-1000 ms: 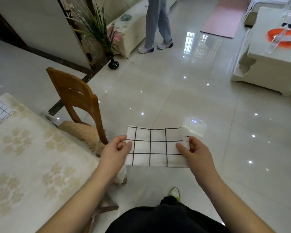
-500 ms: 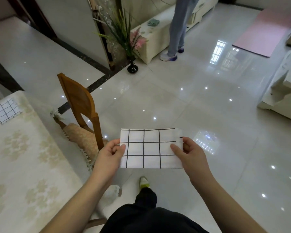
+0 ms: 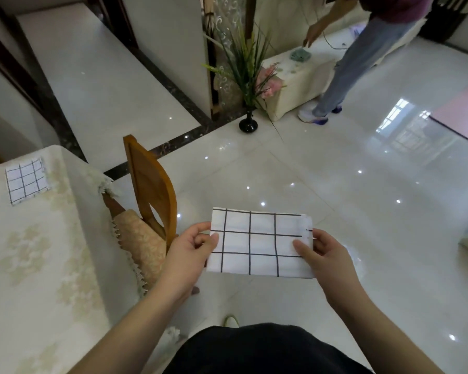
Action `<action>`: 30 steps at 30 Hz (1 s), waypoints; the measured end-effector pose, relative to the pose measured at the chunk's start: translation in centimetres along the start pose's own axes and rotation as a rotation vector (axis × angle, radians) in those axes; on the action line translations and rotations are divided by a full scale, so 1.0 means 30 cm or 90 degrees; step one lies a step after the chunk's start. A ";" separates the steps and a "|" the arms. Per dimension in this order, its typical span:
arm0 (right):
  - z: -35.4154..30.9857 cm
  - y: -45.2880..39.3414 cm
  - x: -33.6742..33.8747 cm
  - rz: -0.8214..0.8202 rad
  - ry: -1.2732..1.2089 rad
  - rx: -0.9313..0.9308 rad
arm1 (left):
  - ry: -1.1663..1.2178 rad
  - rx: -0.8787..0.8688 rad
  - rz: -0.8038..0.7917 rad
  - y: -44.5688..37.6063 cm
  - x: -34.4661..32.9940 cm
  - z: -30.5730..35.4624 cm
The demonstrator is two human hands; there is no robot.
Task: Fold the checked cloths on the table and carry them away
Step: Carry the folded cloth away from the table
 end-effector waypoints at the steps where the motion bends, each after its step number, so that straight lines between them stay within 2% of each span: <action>1: -0.021 -0.035 -0.012 -0.004 -0.003 0.002 | -0.008 -0.009 0.002 -0.028 -0.010 0.022; 12: -0.201 -0.584 -0.156 -0.077 -0.006 0.017 | -0.068 -0.036 0.086 -0.415 -0.232 0.260; 19: -0.422 -0.932 -0.271 -0.192 0.023 0.069 | 0.006 -0.022 0.201 -0.601 -0.350 0.423; 24: -0.527 -1.076 -0.433 -0.283 0.042 0.085 | 0.032 0.019 0.284 -0.697 -0.335 0.453; 30: -0.617 -1.163 -0.721 -0.375 0.076 0.108 | 0.088 0.062 0.377 -0.857 -0.213 0.423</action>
Point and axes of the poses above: each hand's wrist, its own y-axis away from the middle knuckle, its own x-axis out of the back of the hand, z = x × y, the point moved 4 cm from there along -y, towards the middle knuckle, and after that the axes turned 14 degrees about z, right-handed, at the moved point
